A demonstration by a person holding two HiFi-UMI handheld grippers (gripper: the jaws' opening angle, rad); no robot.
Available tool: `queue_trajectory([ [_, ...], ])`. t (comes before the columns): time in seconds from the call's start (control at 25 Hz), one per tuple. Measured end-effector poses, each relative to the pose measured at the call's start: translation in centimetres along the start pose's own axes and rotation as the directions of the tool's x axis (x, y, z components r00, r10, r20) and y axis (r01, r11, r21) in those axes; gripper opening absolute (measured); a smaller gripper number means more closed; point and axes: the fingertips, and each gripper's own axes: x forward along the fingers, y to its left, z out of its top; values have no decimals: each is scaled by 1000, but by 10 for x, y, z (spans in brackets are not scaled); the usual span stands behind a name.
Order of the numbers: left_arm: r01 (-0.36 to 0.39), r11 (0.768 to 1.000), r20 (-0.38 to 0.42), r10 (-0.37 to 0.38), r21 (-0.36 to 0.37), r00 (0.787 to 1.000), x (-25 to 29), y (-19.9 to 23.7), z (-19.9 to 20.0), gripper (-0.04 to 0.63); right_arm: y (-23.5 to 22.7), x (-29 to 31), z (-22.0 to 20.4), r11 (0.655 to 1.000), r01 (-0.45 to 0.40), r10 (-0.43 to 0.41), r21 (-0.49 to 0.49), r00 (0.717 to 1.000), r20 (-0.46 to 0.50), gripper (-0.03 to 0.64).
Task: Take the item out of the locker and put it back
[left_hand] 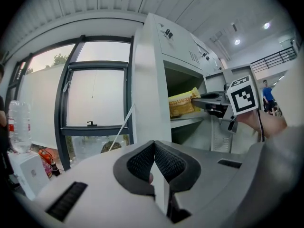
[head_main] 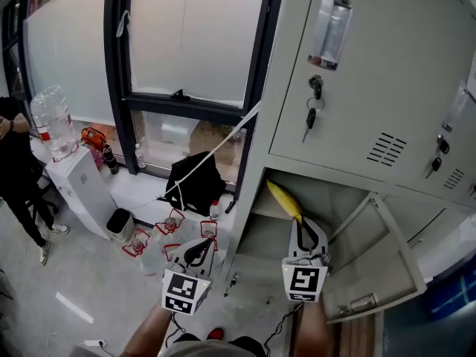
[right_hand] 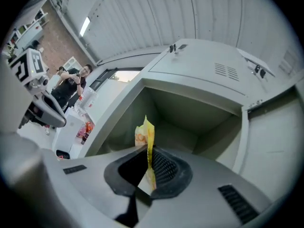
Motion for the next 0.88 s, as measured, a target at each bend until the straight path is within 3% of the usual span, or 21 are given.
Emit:
queue_trajectory([
  [0.36, 93, 996, 23, -93, -1, 995, 9, -36, 8, 23, -33, -70, 0, 975, 74, -85, 211, 996, 42, 21],
  [0.88, 157, 988, -6, -157, -9, 988, 4, -67, -10, 23, 9, -138, -71, 902, 128, -91, 411, 990, -110, 21],
])
